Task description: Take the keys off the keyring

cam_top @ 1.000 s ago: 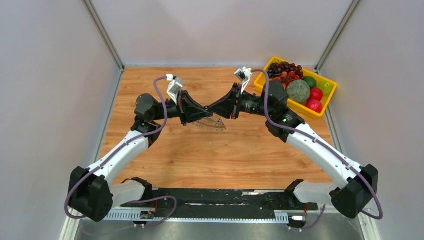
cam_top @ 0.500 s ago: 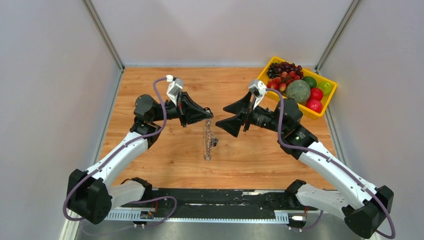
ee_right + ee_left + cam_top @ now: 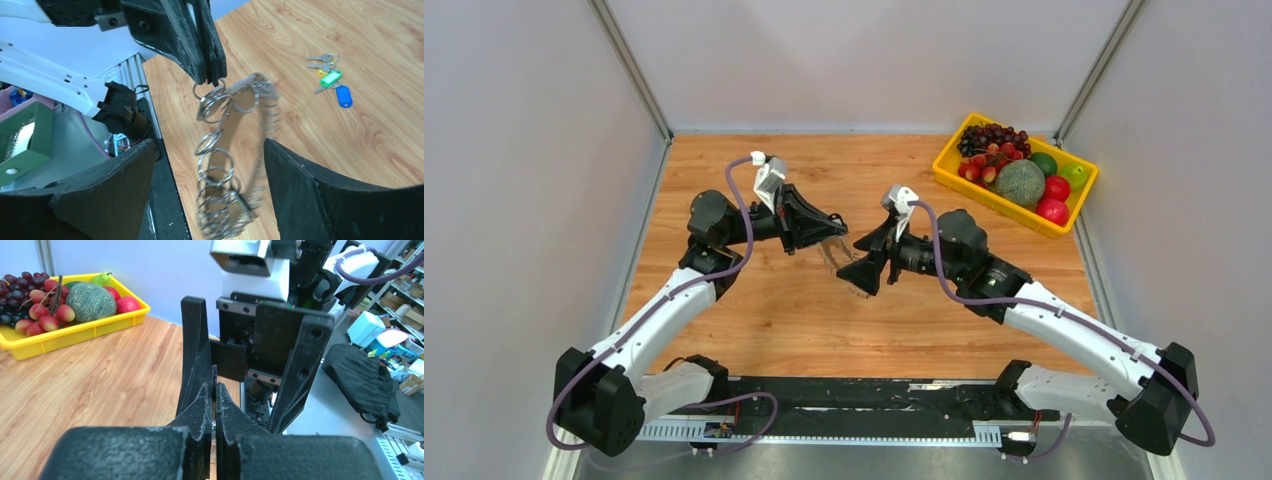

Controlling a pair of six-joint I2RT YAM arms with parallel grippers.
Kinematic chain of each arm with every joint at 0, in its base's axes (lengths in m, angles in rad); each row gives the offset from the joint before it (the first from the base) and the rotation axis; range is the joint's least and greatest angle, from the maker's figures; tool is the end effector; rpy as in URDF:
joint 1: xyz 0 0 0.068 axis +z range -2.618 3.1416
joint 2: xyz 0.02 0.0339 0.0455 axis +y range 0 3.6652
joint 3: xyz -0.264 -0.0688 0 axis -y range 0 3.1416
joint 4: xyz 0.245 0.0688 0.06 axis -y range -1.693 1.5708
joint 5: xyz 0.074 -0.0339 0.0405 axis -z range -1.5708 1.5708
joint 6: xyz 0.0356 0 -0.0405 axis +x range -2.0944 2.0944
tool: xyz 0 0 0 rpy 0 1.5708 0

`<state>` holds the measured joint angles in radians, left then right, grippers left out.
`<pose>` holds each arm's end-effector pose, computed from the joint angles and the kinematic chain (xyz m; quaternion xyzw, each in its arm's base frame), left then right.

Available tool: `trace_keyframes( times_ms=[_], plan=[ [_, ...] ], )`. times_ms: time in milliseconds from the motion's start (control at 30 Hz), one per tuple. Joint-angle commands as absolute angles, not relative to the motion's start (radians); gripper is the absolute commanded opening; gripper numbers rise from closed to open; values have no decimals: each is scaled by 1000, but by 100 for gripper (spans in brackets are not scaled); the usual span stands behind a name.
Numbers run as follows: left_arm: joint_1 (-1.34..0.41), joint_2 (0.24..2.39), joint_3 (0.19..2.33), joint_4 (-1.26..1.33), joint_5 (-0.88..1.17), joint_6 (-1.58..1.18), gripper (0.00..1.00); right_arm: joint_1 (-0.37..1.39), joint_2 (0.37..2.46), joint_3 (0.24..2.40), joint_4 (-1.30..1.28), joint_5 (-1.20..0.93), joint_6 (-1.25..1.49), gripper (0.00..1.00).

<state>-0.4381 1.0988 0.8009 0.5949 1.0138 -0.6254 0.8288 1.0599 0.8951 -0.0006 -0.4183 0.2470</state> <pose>0.2050 -0.1294 0.3612 0.3400 0.5541 -0.6052 0.4594 0.1566 0.1922 0.3452 -0.3426 0.6766 0.4600 0.4617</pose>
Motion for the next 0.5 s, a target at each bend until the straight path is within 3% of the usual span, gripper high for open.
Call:
trace_keyframes(
  times_ms=[0,100,133,267,300,400,467],
  plan=[
    [-440,1061,822,626,1010,-596,0,882,1090,907,4,-235,196,81],
    [-440,1056,818,652,1019,-612,0,900,1124,904,4,-169,173,77],
    [-440,1054,814,672,1022,-621,0,903,1136,905,4,-165,166,69],
    [-437,1039,804,669,1002,-613,0,909,1170,919,-34,-178,157,6],
    [-434,1034,806,654,983,-591,0,909,1166,923,-41,-175,156,0],
    [-417,1018,822,515,904,-520,1,909,1129,932,-73,-147,145,0],
    [-398,1005,831,438,834,-479,9,909,1097,939,-111,-123,136,0]
  ],
)
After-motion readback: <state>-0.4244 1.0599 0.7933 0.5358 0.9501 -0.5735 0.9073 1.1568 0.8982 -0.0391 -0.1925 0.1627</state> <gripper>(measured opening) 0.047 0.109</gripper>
